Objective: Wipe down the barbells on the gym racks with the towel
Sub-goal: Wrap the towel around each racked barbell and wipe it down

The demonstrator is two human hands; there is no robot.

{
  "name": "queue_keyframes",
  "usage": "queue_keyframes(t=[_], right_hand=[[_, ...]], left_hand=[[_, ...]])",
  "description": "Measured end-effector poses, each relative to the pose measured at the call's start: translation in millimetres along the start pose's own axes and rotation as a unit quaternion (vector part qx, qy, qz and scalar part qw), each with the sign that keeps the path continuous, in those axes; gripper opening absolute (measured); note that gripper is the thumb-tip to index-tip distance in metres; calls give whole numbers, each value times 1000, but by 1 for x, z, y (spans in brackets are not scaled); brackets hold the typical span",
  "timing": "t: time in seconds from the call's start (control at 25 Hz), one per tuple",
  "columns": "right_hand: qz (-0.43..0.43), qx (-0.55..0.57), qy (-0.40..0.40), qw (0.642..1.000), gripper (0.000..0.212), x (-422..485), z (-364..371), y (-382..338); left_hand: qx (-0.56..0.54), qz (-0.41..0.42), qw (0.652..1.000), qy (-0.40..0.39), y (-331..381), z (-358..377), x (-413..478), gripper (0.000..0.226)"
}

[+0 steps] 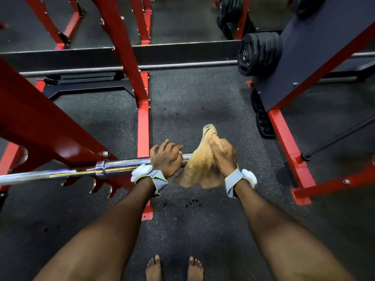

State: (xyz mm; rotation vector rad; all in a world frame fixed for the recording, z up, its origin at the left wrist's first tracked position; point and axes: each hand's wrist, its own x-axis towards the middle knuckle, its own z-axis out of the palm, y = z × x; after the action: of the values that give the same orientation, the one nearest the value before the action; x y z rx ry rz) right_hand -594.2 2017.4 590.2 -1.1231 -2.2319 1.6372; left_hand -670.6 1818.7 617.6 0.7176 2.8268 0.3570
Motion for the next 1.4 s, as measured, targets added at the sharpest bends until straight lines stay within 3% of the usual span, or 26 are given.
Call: queue_keyframes(t=[0.08, 0.12, 0.2, 0.28, 0.32, 0.4, 0.56, 0.6, 0.68, 0.8, 0.96, 1.08, 1.16, 1.2, 1.28, 1.4], right_hand=[[48, 133, -24, 990, 41, -1, 1, -10], [50, 133, 1, 990, 35, -8, 5, -11], [-13, -85, 103, 991, 34, -24, 9, -8], [-124, -338, 151, 920, 38, -31, 9, -13], [-175, -413, 118, 886, 38, -28, 9, -16], [-196, -493, 15, 848, 46, -12, 6, -28], [-92, -519, -161, 834, 59, 17, 3, -55], [-97, -527, -156, 830, 60, 15, 7, -58], [-177, -553, -56, 812, 57, -8, 19, -49], [-284, -531, 11, 798, 40, -42, 36, -34], [-213, -567, -121, 786, 51, -23, 43, -62], [-97, -522, -301, 792, 57, -4, 41, -85], [-99, -502, -355, 782, 59, -5, 40, -88], [-135, -515, -343, 773, 63, -16, 43, -85], [-220, -575, -240, 751, 73, -51, 59, -67], [-299, -579, -92, 753, 72, -80, 90, -46]], left_hand=[[-6, -4, 1000, -17, 0, -1, 2, 66], [-8, -5, 1000, -18, -1, -1, 1, 66], [-5, 5, 1000, -22, -2, -1, 1, 72], [-13, 8, 1000, -26, -3, -3, 4, 65], [-28, 7, 999, -35, -4, -4, 5, 58], [-76, -5, 996, -45, -3, -10, 5, 56], [-293, -37, 955, -32, -15, -12, 12, 68], [-333, -39, 942, -22, -20, -14, 14, 65], [-363, -49, 930, -13, -27, -23, 12, 52], [-342, -41, 939, -18, -33, -31, 3, 43], [-286, -44, 956, -43, -29, -27, -6, 84], [-276, -82, 957, -46, -24, -25, -4, 85], [-317, -90, 943, -36, -26, -21, -3, 79], [-337, -90, 937, -32, -28, -20, -3, 75], [-354, -102, 930, -18, -25, -22, -3, 70], [-333, -136, 933, 6, -18, -25, 2, 64]])
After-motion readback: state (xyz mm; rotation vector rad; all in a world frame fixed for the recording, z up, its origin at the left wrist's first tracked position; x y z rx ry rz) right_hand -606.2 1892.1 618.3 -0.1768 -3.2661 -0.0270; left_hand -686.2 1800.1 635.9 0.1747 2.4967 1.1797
